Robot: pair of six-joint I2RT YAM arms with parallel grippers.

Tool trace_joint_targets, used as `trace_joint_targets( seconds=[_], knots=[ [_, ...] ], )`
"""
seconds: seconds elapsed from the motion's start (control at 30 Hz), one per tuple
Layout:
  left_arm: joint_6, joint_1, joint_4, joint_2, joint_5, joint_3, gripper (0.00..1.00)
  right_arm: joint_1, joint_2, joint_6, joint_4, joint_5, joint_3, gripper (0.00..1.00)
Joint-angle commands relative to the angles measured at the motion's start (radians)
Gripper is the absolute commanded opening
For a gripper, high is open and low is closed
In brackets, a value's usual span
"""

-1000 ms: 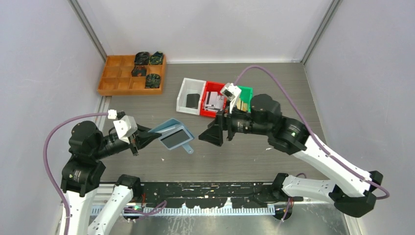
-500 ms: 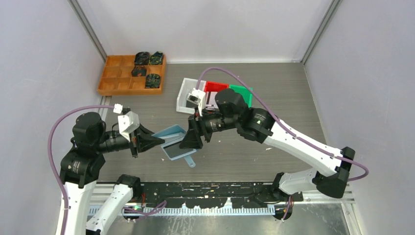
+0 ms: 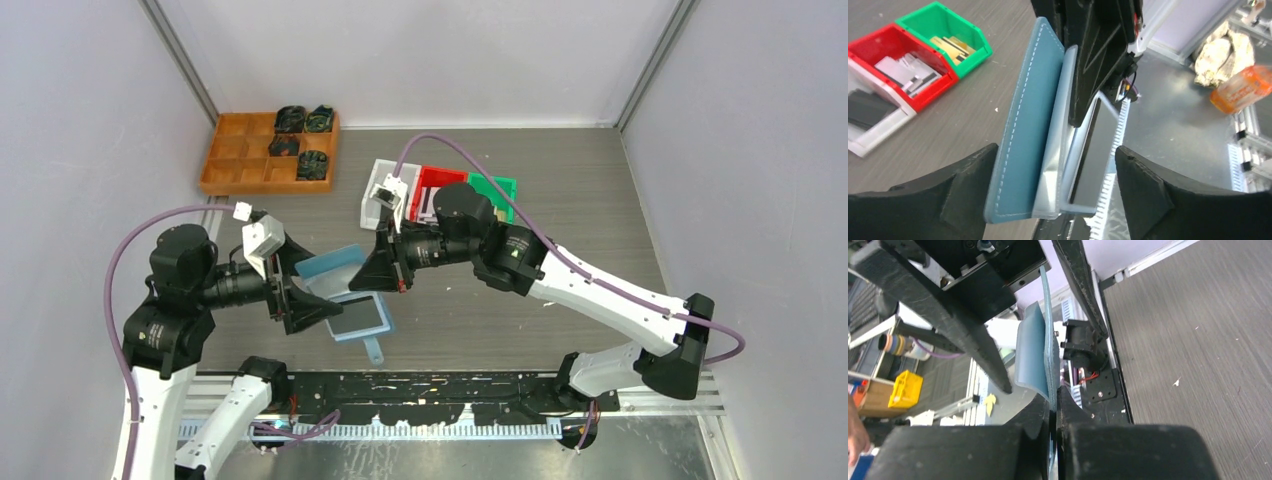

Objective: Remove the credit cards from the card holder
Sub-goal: Remove the credit card from the card holder.

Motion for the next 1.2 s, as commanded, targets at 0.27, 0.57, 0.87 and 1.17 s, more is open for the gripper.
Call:
trace_joint_targets(
  seconds=[0.27,0.57,0.87,1.17],
  knots=[
    [-0.605,-0.001,0.335,-0.027,-0.137,-0.082,1.00,0.005,-0.162,0.401,0.860,0.402,-0.309,0.01],
    [-0.813,-0.001,0.577,-0.078,-0.005,-0.185,0.84,0.008,-0.122,0.524,1.081,0.468,-0.373,0.01],
    [-0.822,-0.001,0.630,-0.067,0.030,-0.181,0.49,0.021,-0.120,0.527,1.135,0.509,-0.453,0.01],
    [-0.665,0.000,0.504,-0.041,0.028,-0.152,0.07,0.021,-0.181,0.503,1.007,0.540,-0.475,0.17]
  ],
)
